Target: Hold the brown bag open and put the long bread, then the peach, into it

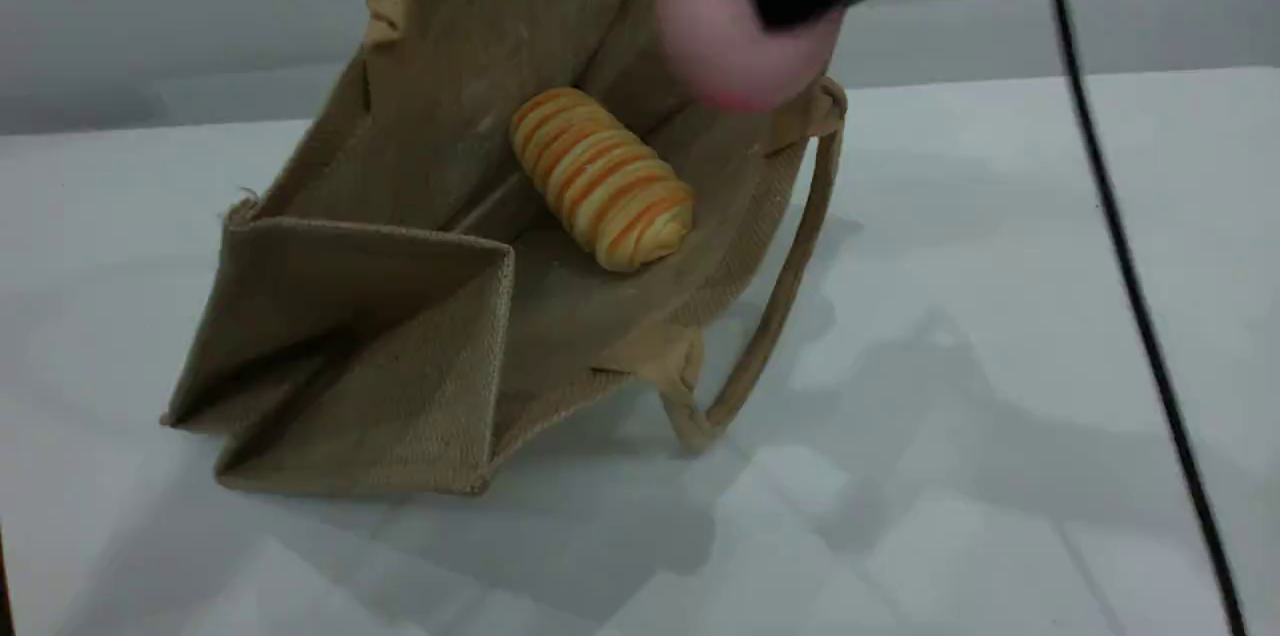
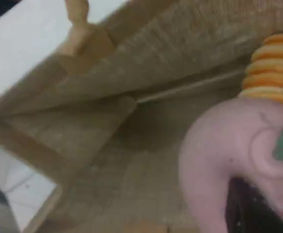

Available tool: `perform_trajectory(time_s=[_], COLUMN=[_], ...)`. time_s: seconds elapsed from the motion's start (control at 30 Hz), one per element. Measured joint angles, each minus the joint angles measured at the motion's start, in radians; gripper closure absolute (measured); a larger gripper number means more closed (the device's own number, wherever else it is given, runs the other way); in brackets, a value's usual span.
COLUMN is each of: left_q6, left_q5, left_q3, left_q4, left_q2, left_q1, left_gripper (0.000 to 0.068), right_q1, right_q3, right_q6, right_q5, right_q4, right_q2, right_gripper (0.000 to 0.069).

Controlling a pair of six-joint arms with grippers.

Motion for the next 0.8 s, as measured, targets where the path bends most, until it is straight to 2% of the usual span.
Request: perform_trajectory(time_s=[0.13,0.27,0.53,0.67,0.73,0.8], left_q6=[0.000,0.000,0.000,-0.001,-0.001,-0.001], left_q5=[0.000,0.000,0.000,0.000,0.000,0.000], left_q3=[0.000,0.000,0.000,0.000,0.000,0.000], left_q4=[0.000,0.000,0.000,0.000,0.000,0.000], left_q2=[0.000,0.000,0.000,0.000,0.000,0.000], left_q1=[0.000,0.000,0.000,0.000,0.000,0.000], left_gripper=[0.0589,0.0589,0.0589,0.0589,0.0589,0.0589], right_q1=[0.074,0.139,0.182,0.183,0.183,0.183], right_q3=[-0.020,-0.067,-0.171,-0.171,-0.171,-0.171], right_q6=[-0.071,-0.076,-0.074,-0.074,-0.074,-0.074], right_q5=[-0.114,-0.208,-0.266,-0.286,-0.273,-0.254], right_q4=[0.037,0.038,0.125,0.222,0.246,0.245], right_q2=[0.059,0.127,0.263,0.285,0.284,0.284], right_gripper=[0.0673,0.0673,0.0652,0.0587,0.0525,0.0433])
